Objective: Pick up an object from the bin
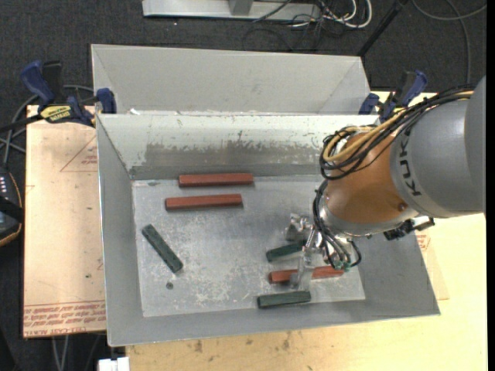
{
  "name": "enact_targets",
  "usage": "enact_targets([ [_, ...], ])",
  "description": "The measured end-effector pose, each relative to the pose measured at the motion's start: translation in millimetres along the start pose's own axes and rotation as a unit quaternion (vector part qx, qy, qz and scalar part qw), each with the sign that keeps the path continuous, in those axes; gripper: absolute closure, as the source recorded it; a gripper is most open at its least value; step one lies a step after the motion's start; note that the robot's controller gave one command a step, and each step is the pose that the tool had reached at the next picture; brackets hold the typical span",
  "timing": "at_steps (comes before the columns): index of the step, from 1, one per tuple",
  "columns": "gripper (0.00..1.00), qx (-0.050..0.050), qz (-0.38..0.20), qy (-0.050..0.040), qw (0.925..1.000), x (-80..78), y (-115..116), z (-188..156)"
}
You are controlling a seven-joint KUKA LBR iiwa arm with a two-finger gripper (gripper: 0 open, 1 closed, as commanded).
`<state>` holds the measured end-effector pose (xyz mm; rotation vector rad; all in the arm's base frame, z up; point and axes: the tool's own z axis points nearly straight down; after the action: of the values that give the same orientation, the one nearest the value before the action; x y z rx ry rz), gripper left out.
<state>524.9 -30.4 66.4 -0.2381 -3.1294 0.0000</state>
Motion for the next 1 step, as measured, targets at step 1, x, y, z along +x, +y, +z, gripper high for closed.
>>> enact_targets([
  [1, 1.0, -0.001, -0.002, -0.0024, 1.0, -1.8, 2.5, -7.5],
])
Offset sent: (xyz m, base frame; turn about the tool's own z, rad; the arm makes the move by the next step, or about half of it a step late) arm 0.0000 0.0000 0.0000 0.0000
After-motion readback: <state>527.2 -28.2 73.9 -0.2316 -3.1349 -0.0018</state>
